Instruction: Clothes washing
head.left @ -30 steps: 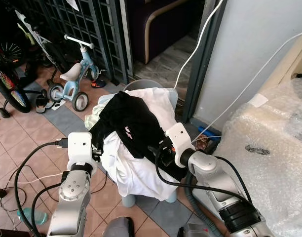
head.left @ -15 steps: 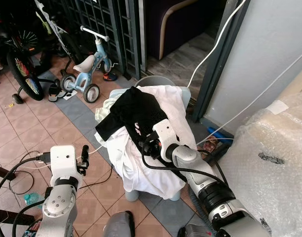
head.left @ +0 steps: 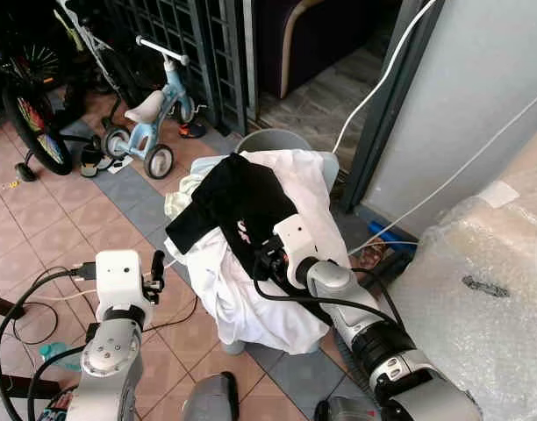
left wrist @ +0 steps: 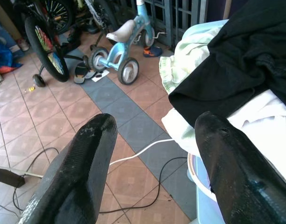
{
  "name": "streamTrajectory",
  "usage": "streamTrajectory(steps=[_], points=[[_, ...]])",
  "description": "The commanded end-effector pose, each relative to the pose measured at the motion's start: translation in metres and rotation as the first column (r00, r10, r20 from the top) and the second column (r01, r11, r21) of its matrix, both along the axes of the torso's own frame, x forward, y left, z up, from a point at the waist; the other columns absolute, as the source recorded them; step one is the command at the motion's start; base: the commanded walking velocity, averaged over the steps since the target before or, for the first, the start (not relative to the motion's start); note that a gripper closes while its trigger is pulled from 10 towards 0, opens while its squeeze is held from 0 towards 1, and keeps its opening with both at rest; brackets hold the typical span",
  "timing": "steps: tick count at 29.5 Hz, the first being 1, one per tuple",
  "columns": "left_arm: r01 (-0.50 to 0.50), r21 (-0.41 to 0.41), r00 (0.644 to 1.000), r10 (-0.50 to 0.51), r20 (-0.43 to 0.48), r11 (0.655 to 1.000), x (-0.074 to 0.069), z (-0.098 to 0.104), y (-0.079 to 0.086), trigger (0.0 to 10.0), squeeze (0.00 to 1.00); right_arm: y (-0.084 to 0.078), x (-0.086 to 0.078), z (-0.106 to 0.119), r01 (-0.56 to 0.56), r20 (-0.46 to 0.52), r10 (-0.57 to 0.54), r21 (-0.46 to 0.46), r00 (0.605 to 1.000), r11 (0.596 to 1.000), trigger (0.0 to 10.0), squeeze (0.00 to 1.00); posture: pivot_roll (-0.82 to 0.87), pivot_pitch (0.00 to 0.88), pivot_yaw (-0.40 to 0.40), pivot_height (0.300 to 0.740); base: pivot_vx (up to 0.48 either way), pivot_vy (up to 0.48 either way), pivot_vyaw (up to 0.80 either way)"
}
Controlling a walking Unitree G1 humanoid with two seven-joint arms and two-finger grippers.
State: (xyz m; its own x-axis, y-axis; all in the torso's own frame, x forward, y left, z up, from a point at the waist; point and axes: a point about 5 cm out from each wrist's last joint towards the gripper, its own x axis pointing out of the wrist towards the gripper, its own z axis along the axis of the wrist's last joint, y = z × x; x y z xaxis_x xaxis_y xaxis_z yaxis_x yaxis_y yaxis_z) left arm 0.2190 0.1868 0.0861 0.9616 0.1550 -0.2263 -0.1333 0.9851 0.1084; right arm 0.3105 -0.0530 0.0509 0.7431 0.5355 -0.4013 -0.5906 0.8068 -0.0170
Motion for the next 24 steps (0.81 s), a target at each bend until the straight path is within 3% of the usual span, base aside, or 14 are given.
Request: streamTrajectory(steps=[1, 9, 14, 16, 20, 24], points=[[0.0, 0.004, 1.0, 0.0, -0.009, 1.0, 0.002, -0.001, 0.001, 10.0, 0.0, 0.004, -0.001, -0.003, -0.003, -0.019, 0.003, -0.003, 1.0, 1.0, 0.0, 0.0, 0.16, 0.125, 0.04, 0.74, 0.0, 0.0, 0.0], [0.007, 0.002, 1.0, -0.007, -0.005, 1.0, 0.006, -0.001, 0.0, 10.0, 0.0, 0.002, 0.002, -0.003, 0.009, -0.013, -0.009, -0.001, 1.0, 1.0, 0.0, 0.0, 0.15, 0.114, 0.041, 0.74, 0.0, 0.0, 0.0], [0.102, -0.063, 0.992, -0.107, -0.07, 0.993, 0.008, -0.011, -0.013, 10.0, 0.0, 0.002, 0.002, -0.002, 0.022, 0.001, -0.022, 0.012, 1.0, 1.0, 0.0, 0.0, 0.14, 0.1, 0.037, 0.74, 0.0, 0.0, 0.0], [0.171, -0.065, 0.979, -0.177, -0.102, 0.983, 0.009, -0.016, -0.021, 10.0, 0.0, 0.002, 0.004, 0.003, 0.036, 0.022, -0.037, 0.044, 0.999, 0.998, 0.0, 0.0, 0.13, 0.092, 0.036, 0.74, 0.0, 0.0, 0.0], [0.194, -0.054, 0.975, -0.199, -0.101, 0.979, 0.014, -0.02, -0.026, 10.0, 0.0, 0.0, 0.008, 0.012, 0.049, 0.063, -0.055, 0.096, 0.997, 0.994, 0.0, 0.0, 0.1, 0.068, 0.04, 0.74, 0.0, 0.0, 0.0], [0.215, -0.07, 0.973, -0.219, -0.071, 0.974, 0.025, -0.017, -0.033, 10.0, 0.0, -0.007, 0.012, 0.033, 0.053, 0.132, -0.084, 0.226, 0.988, 0.973, 0.0, 0.0, 0.07, 0.043, 0.042, 0.74, 0.0, 0.0, 0.0]])
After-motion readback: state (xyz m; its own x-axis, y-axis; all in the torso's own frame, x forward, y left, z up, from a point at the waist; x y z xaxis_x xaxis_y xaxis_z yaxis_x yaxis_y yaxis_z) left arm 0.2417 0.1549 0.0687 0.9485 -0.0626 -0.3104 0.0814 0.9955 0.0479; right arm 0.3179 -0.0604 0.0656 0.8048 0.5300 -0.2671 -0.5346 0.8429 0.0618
